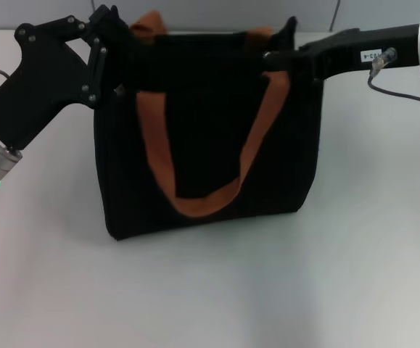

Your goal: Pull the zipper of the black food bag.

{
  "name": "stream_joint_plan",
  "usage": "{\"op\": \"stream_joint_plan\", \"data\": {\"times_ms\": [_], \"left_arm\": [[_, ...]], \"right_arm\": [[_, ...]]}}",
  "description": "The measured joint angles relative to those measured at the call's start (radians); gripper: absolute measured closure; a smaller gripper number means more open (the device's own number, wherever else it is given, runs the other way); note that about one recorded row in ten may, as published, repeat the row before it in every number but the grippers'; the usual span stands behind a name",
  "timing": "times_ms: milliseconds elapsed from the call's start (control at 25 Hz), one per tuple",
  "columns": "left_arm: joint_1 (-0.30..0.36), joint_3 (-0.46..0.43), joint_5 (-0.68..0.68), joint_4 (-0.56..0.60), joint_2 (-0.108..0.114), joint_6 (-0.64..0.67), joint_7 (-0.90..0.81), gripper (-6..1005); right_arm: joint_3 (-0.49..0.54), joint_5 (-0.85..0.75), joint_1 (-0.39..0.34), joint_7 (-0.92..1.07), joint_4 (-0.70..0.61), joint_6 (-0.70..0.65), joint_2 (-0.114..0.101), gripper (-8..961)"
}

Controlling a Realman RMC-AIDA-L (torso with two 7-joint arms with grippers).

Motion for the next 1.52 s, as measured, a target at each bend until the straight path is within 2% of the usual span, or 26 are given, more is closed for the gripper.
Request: {"op": "stream_joint_plan", "data": {"times_ms": [120,160,280,320,360,440,520,560,640,680,720,920,1040,1120,1200,1320,1440,1520], "left_arm": [[0.002,-0.01,-0.003,-0.02,-0.002,0.007,0.001,973],[0.002,-0.01,-0.003,-0.02,-0.002,0.007,0.001,973],[0.004,-0.012,-0.005,-0.023,-0.001,0.013,-0.007,973],[0.005,-0.012,-0.007,-0.024,0.001,0.013,-0.027,973],[0.005,-0.012,-0.007,-0.024,0.001,0.013,-0.027,973],[0.006,-0.012,-0.007,-0.023,0.003,0.006,-0.072,935],[0.007,-0.011,-0.007,-0.019,0.005,0.002,-0.1,860],[0.009,-0.006,-0.001,-0.002,0.007,-0.01,-0.166,823],[0.016,0.002,0.031,0.064,0.01,-0.034,-0.316,767],[0.016,0.002,0.031,0.064,0.01,-0.034,-0.316,749],[0.023,0.004,0.077,0.125,0.012,-0.045,-0.432,732],[0.041,0.004,0.217,0.31,0.022,-0.055,-0.739,642],[0.053,0.005,0.286,0.4,0.039,-0.047,-0.896,589],[0.058,0.007,0.321,0.439,0.054,-0.036,-0.975,485],[0.066,0.01,0.359,0.481,0.078,-0.006,-1.07,381],[0.086,0.011,0.373,0.525,0.099,0.035,-1.141,273],[0.096,0.012,0.377,0.558,0.107,0.056,-1.176,166],[0.101,0.016,0.393,0.591,0.115,0.091,-1.211,165]], "right_arm": [[0.046,0.144,-0.028,-0.105,0.042,0.002,-0.003,921],[0.046,0.144,-0.028,-0.105,0.042,0.002,-0.003,909],[0.1,0.28,-0.046,-0.215,0.13,-0.017,-0.008,872],[0.139,0.365,-0.05,-0.318,0.203,-0.058,-0.01,856],[0.139,0.365,-0.05,-0.318,0.203,-0.058,-0.01,839],[0.204,0.432,-0.043,-0.444,0.3,-0.146,-0.012,806],[0.301,0.492,-0.016,-0.636,0.459,-0.319,-0.024,773],[0.301,0.492,-0.016,-0.636,0.459,-0.319,-0.024,757],[0.342,0.5,0.0,-0.747,0.555,-0.417,-0.038,724],[0.349,0.5,0.003,-0.782,0.583,-0.444,-0.042,707],[0.354,0.499,0.004,-0.834,0.616,-0.471,-0.046,691],[0.348,0.478,-0.01,-0.987,0.684,-0.506,-0.049,451],[0.346,0.466,-0.015,-1.011,0.691,-0.51,-0.049,228],[0.344,0.436,-0.017,-1.034,0.696,-0.512,-0.047,213],[0.344,0.421,-0.018,-1.04,0.697,-0.513,-0.045,198],[0.344,0.375,-0.016,-1.053,0.698,-0.514,-0.04,191],[0.344,0.365,-0.015,-1.058,0.698,-0.511,-0.04,191],[0.344,0.36,-0.015,-1.06,0.699,-0.508,-0.039,191]]}}
